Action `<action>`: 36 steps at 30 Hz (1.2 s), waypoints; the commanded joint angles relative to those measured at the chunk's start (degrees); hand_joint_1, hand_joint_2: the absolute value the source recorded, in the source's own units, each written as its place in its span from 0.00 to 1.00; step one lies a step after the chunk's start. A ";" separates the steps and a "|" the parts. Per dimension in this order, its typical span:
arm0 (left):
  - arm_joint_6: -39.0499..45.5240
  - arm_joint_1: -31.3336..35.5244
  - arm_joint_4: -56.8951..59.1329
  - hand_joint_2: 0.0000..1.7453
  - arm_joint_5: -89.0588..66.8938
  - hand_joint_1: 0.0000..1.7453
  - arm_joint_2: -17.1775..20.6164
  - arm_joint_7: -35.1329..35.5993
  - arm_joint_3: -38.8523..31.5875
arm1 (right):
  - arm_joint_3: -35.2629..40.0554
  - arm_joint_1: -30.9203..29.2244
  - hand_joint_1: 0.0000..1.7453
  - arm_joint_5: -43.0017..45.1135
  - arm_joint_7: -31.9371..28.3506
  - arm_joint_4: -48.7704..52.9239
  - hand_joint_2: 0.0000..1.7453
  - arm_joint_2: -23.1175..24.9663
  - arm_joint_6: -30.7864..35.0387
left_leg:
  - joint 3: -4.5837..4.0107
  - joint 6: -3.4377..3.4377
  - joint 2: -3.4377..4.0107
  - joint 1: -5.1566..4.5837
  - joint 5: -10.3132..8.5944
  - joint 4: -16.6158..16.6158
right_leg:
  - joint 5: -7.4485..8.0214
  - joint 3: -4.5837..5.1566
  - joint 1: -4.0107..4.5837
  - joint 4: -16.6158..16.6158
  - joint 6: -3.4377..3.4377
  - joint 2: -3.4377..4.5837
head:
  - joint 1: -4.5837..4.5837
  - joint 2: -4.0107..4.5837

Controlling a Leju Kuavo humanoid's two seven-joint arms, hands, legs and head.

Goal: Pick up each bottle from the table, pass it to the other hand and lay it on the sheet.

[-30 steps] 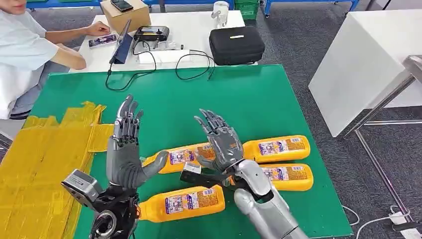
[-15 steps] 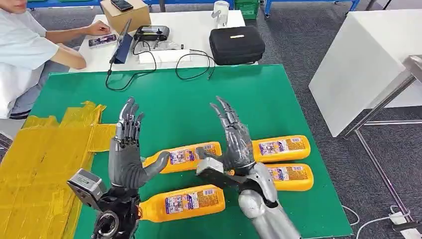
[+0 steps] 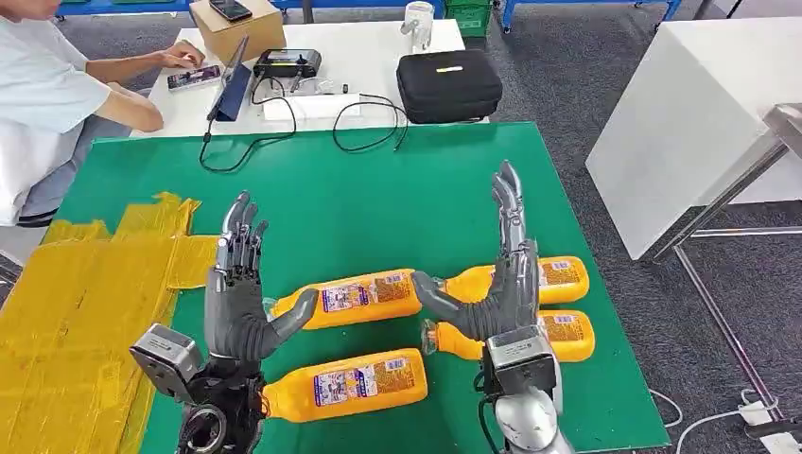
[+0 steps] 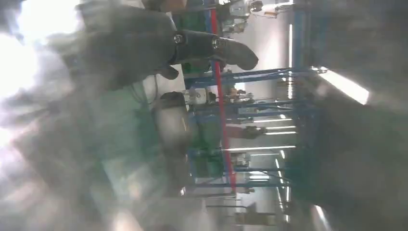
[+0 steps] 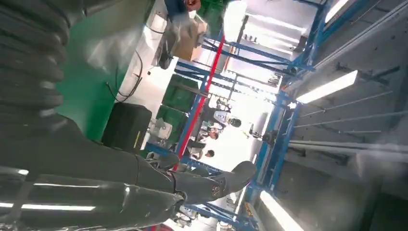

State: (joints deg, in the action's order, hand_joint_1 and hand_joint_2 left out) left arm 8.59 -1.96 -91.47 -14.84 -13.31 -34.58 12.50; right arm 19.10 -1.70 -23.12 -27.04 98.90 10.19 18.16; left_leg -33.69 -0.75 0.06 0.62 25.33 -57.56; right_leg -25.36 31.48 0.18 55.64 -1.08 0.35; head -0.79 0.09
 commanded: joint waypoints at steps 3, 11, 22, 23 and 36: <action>0.08 0.90 3.04 1.00 -0.03 0.00 -0.31 0.03 -0.67 | -1.76 -0.22 0.00 0.30 -0.05 0.86 1.00 -0.18 -0.05 | 0.07 0.00 -0.05 -0.02 0.00 0.04 | -0.02 -0.07 -0.02 -0.04 -0.03 -0.06 | 0.00 0.00; 0.90 0.28 2.62 1.00 -0.56 0.00 -0.40 -0.08 -1.07 | -4.81 3.33 0.00 8.27 -1.98 1.99 1.00 1.15 -5.14 | 0.12 0.00 -0.11 -0.01 0.02 0.06 | -0.04 -0.14 -0.01 -0.06 -0.03 -0.13 | 0.00 0.00; -3.93 7.79 8.88 1.00 2.55 0.00 -0.23 1.21 1.21 | 16.88 -29.75 0.00 -46.01 15.75 -63.42 1.00 -0.42 -3.56 | 0.40 0.04 1.12 0.05 -0.06 0.35 | 0.43 -0.27 0.08 -0.28 -0.01 1.08 | 0.00 0.00; -4.07 8.35 9.77 1.00 3.06 0.00 -0.17 0.96 1.34 | 18.02 -31.62 0.00 -46.24 15.11 -67.62 1.00 0.52 -4.10 | 0.34 0.05 1.12 0.06 -0.11 0.35 | 0.49 -0.22 0.09 -0.29 0.01 1.02 | 0.02 0.00; -3.66 8.43 10.21 1.00 4.11 0.00 0.06 0.14 1.37 | 19.27 -33.16 0.00 -46.16 17.01 -70.86 1.00 1.80 -3.59 | -0.18 -0.05 -0.25 -0.01 -0.47 0.05 | 0.23 0.09 0.05 0.03 0.05 -0.38 | 0.00 0.00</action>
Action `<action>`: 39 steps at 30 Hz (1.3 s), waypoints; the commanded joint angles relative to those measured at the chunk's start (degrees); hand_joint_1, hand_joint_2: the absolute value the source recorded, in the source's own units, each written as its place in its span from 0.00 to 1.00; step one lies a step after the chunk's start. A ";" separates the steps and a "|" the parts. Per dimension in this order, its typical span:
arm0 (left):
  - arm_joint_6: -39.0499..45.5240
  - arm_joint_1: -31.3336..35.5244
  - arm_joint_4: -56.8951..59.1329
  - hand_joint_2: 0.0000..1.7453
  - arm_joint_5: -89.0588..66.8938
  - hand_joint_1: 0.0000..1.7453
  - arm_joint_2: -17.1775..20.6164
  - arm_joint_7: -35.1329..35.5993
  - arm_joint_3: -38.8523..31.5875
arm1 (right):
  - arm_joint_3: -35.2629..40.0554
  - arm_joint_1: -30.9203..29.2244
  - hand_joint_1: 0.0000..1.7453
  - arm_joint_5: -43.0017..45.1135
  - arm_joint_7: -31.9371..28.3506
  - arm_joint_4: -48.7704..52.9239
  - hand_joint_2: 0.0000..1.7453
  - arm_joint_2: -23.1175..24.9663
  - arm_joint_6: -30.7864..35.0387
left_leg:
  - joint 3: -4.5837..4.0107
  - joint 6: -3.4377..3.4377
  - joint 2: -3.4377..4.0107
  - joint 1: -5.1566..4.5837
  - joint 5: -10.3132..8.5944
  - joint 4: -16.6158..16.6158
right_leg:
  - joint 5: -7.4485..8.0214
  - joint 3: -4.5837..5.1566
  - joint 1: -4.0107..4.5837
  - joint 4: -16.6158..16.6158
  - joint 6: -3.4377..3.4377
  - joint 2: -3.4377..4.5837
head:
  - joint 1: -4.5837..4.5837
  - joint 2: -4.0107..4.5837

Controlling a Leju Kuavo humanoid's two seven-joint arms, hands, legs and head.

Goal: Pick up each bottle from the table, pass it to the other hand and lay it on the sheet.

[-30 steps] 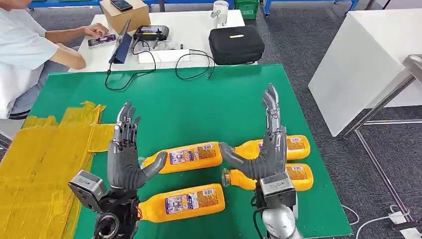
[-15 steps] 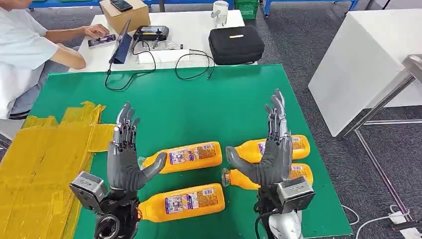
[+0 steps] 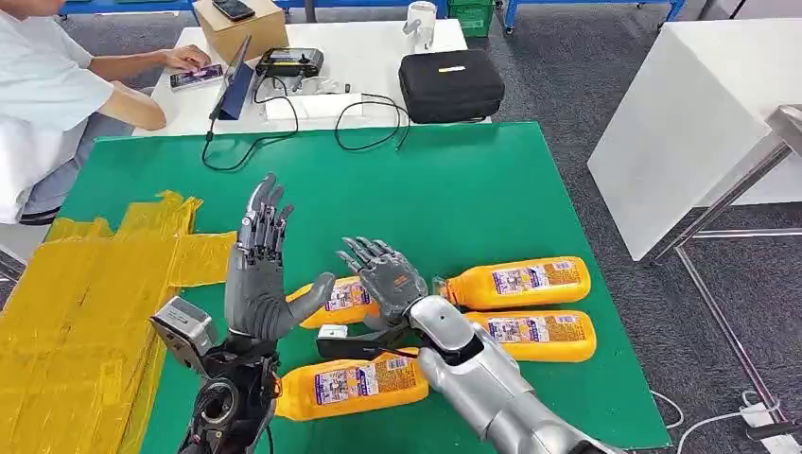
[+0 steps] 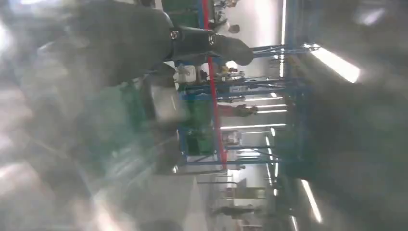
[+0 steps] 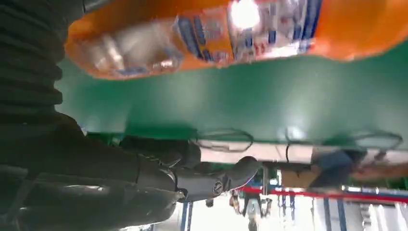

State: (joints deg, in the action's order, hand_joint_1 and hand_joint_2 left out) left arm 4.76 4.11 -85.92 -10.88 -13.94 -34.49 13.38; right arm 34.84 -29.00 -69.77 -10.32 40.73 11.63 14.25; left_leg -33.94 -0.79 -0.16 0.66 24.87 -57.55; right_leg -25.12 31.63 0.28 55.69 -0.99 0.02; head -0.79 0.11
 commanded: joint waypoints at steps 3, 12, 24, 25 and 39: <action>0.17 2.36 4.66 1.00 0.15 0.00 0.69 0.05 0.50 | 3.53 -5.86 0.00 0.48 0.29 -12.69 1.00 0.36 0.33 | -0.05 0.00 -0.01 -0.04 0.00 0.02 | 0.00 0.05 -0.07 -0.01 -0.03 -0.02 | 0.00 0.00; 0.25 2.43 4.67 1.00 0.27 0.00 0.78 0.06 0.60 | 3.87 -6.18 0.00 -0.08 2.26 -12.87 1.00 0.05 1.62 | -0.07 0.00 -0.03 -0.04 0.00 0.03 | -0.01 0.09 -0.07 -0.01 -0.03 -0.04 | 0.00 -0.02; 0.20 3.45 6.48 1.00 0.64 0.00 0.63 0.30 1.25 | 0.01 -9.12 0.00 3.36 6.10 -19.71 1.00 0.50 -4.40 | -0.04 0.00 -0.05 -0.06 0.00 0.03 | -0.02 0.06 -0.08 -0.01 -0.05 -0.06 | 0.00 -0.02; 0.18 3.63 6.73 1.00 0.67 0.00 0.56 0.31 1.50 | -0.91 -9.61 0.08 4.15 6.04 -20.25 1.00 0.00 -4.93 | -0.04 0.00 -0.09 -0.05 0.00 0.02 | -0.03 0.04 -0.08 0.00 -0.05 -0.10 | 0.00 -0.02; 0.42 2.59 4.99 1.00 0.91 0.00 0.94 0.58 2.18 | -6.13 -9.22 0.84 7.48 4.42 -20.60 1.00 -1.14 -4.98 | -0.02 0.00 -0.09 -0.06 0.01 0.01 | -0.03 0.03 -0.09 -0.02 -0.05 -0.09 | 0.00 -0.02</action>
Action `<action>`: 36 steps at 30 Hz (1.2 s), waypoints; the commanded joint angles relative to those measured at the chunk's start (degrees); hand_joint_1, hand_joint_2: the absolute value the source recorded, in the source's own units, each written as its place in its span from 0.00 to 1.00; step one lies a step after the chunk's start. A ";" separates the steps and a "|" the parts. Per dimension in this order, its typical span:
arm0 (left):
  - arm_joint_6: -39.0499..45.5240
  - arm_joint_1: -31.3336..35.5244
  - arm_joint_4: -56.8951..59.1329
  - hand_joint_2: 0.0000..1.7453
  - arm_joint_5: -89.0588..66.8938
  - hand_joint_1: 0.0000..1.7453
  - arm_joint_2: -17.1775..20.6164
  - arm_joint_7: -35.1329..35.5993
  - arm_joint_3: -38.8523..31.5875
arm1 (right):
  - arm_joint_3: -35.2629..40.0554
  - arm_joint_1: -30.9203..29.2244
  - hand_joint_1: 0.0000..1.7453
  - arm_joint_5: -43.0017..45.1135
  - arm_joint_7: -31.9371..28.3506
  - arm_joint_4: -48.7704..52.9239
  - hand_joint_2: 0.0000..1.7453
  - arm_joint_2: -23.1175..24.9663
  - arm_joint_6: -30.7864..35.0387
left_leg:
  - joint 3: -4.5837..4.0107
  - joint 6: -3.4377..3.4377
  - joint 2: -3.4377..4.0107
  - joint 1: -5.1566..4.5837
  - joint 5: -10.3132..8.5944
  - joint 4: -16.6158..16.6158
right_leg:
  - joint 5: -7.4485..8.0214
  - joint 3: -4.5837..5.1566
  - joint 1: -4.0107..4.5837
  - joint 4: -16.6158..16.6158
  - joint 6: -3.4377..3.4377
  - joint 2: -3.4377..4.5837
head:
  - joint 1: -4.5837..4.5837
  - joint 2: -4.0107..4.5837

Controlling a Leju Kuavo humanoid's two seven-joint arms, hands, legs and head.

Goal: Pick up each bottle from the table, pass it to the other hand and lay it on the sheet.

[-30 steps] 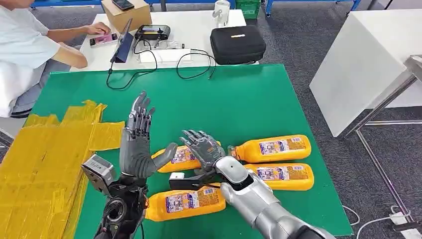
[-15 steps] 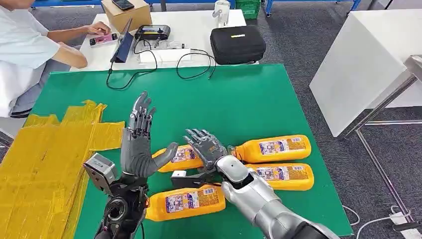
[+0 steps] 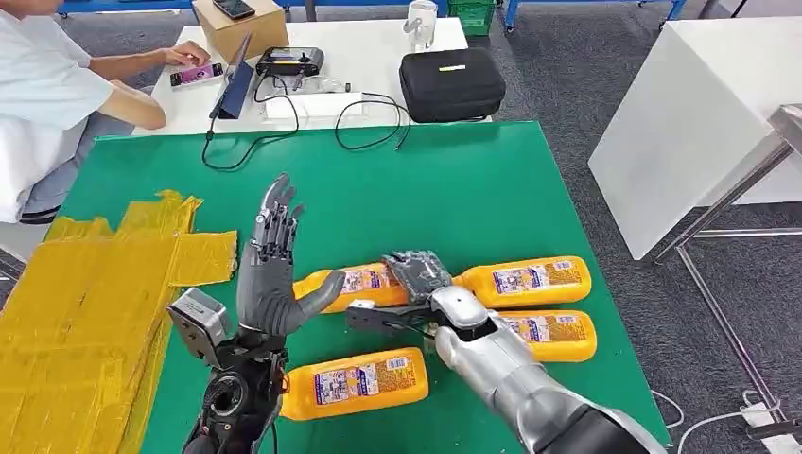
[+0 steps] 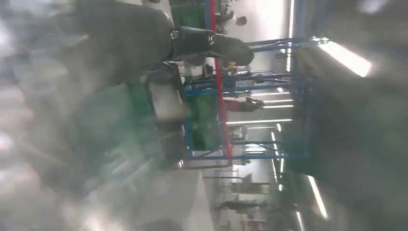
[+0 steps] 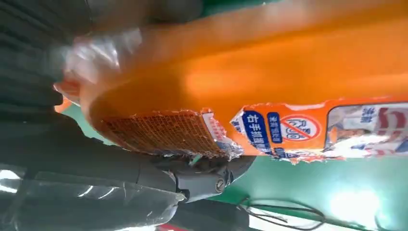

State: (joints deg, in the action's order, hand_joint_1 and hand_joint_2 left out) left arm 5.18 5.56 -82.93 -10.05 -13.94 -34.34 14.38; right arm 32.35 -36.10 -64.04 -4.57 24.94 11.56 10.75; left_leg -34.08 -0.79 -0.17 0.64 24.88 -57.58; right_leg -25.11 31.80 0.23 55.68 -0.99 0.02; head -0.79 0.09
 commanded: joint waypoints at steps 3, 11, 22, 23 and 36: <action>0.09 1.04 2.03 1.00 0.17 0.00 0.90 0.47 1.13 | -4.49 -2.02 0.95 2.28 -0.99 -4.42 1.00 -1.23 -0.17 | 0.09 0.00 -0.08 -0.03 0.00 0.03 | -0.03 -0.11 -0.03 -0.02 -0.04 -0.10 | 0.00 0.02; 0.61 -0.76 0.65 1.00 0.19 0.00 0.62 0.56 0.93 | -15.36 1.56 1.00 11.23 -6.47 4.73 1.00 -0.27 18.00 | 0.10 -0.01 -0.04 -0.04 0.01 0.04 | -0.04 -0.11 -0.04 -0.02 -0.04 -0.06 | 0.00 0.00; 1.10 -1.08 1.09 1.00 -0.02 0.00 0.69 0.34 1.78 | -24.69 5.66 1.00 24.45 -18.52 16.64 1.00 0.64 27.88 | 0.03 0.01 0.01 -0.02 0.05 -0.01 | -0.04 -0.03 -0.03 0.02 -0.04 0.00 | 0.00 0.02; 1.48 -1.05 1.38 1.00 0.06 0.00 0.70 0.16 2.11 | -24.56 6.99 1.00 23.75 -16.60 20.80 1.00 -0.14 25.97 | -0.03 0.00 -0.03 -0.05 0.03 0.00 | -0.04 0.03 -0.06 0.04 -0.04 -0.04 | -0.02 0.00; 2.30 -0.18 3.04 1.00 0.64 0.00 0.90 -0.16 3.58 | -33.55 12.98 1.00 42.90 -24.43 39.89 1.00 1.96 25.17 | -0.20 0.00 -0.16 -0.06 -0.02 -0.01 | -0.03 0.16 -0.08 0.04 -0.03 -0.17 | 0.00 0.00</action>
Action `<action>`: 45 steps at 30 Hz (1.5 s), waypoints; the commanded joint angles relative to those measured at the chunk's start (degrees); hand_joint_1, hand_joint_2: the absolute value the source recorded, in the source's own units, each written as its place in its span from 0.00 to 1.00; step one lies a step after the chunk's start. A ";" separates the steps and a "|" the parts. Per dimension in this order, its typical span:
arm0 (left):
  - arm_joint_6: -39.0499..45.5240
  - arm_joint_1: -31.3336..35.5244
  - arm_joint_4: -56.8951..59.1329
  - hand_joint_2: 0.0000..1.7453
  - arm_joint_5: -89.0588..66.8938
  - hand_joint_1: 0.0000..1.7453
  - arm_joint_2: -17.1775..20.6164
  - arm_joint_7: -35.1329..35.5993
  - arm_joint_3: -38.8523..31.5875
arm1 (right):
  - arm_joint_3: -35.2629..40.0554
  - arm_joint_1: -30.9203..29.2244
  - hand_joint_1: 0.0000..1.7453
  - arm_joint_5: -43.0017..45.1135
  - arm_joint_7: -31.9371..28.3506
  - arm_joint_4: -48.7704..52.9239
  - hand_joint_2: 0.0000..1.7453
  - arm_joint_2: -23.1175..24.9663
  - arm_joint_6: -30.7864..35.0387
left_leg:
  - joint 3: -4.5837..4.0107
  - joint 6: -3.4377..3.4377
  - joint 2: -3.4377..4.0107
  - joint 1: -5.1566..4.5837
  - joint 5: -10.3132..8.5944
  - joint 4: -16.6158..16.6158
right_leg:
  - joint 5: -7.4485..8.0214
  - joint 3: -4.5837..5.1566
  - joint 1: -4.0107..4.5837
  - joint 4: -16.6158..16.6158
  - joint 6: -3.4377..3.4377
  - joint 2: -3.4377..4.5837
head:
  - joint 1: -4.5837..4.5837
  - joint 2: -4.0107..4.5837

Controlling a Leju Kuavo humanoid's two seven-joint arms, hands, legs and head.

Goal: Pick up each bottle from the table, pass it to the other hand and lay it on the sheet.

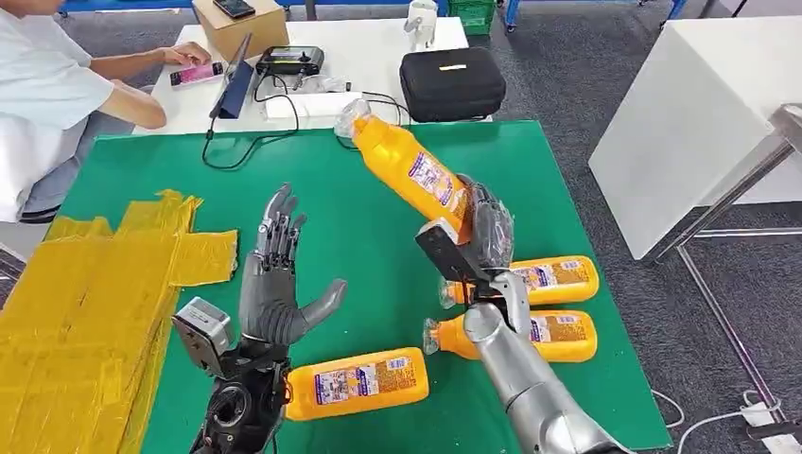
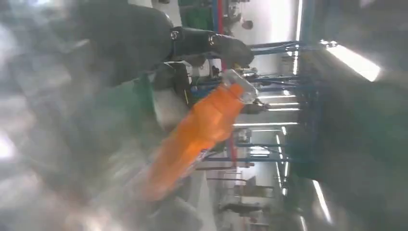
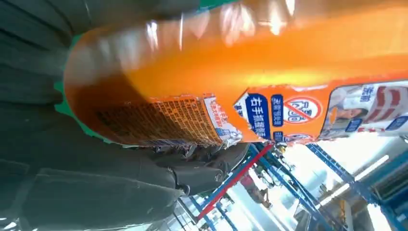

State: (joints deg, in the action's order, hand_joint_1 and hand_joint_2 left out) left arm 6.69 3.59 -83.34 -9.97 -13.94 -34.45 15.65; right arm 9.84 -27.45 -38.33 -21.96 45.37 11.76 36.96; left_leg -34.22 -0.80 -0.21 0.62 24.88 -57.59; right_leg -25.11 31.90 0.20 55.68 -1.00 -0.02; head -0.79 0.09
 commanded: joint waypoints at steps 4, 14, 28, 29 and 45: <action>1.10 2.26 3.56 1.00 0.94 0.00 0.96 -0.02 2.28 | -10.36 8.58 1.00 23.87 -7.74 27.02 1.00 2.28 -8.62 | 0.04 0.00 -0.19 -0.05 0.01 0.01 | -0.09 -0.08 -0.05 0.02 -0.03 -0.21 | 0.00 0.00; 0.94 3.52 0.92 1.00 0.52 0.00 2.24 3.41 1.23 | 2.55 17.83 1.00 23.77 -8.86 30.46 1.00 3.51 -25.14 | 0.10 0.05 0.01 0.01 0.06 0.07 | -0.04 -0.09 0.02 -0.04 0.01 -0.01 | 0.00 0.02; -0.84 8.97 5.17 1.00 -0.59 0.00 1.67 4.72 3.21 | 16.38 16.19 1.00 30.73 -10.56 18.59 1.00 -0.06 -55.21 | 0.30 0.01 0.13 0.02 0.07 0.15 | -0.01 -0.27 0.03 -0.12 -0.07 0.07 | 0.00 0.00; -0.85 8.79 5.13 1.00 -0.62 0.00 1.69 4.72 3.22 | 16.39 16.18 1.00 30.52 -10.52 18.49 1.00 0.02 -55.04 | 0.35 0.01 0.12 0.00 0.10 0.15 | -0.04 -0.31 0.00 -0.11 -0.08 0.05 | -0.02 0.00; -0.93 7.76 6.16 1.00 -0.54 0.00 1.72 5.00 2.97 | 16.38 15.84 1.00 26.09 -9.82 16.96 1.00 0.37 -48.98 | 0.19 0.02 0.05 -0.01 0.07 0.12 | -0.04 -0.16 -0.02 -0.08 -0.04 0.01 | 0.00 0.00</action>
State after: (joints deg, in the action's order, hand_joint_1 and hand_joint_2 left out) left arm 5.49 8.98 -81.33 -10.58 -13.29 -30.23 18.34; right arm 22.62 -10.46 -10.16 -32.00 66.05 13.79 -13.68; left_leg -34.30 -0.78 -0.18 0.62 24.90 -57.54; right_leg -25.12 32.01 0.18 55.68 -1.00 -0.01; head -0.79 0.09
